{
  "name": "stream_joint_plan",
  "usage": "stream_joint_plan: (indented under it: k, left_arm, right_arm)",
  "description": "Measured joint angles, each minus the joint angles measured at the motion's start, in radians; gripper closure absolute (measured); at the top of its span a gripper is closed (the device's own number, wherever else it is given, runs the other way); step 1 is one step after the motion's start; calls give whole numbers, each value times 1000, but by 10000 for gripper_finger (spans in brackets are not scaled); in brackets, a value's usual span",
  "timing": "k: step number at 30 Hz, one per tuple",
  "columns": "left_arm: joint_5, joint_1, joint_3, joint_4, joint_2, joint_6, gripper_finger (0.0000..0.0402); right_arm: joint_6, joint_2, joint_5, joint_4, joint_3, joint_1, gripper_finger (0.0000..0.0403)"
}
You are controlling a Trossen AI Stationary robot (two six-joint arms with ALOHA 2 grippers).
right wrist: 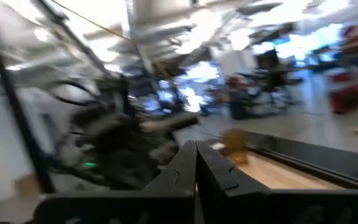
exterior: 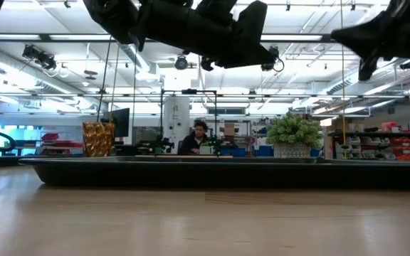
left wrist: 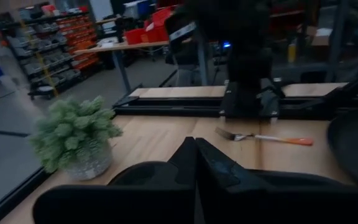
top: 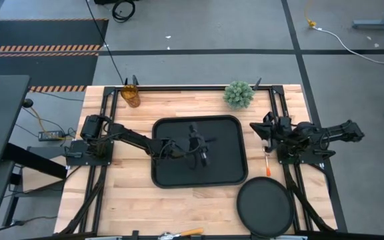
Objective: Pick and place plate/cup/fork/spoon on tray
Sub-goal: Put the black plate on the black serving tray
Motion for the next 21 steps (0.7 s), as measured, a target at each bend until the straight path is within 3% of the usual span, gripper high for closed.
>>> stream_joint_plan:
  k: [8,21]
  left_arm:
    - [94,0,0,6,0,26,392]
    - [96,-2,0,-57,0,26,392]
  right_arm:
    - [2,159,118,-56,87,32,400]
    - [32,678,184,-91,358,144,400]
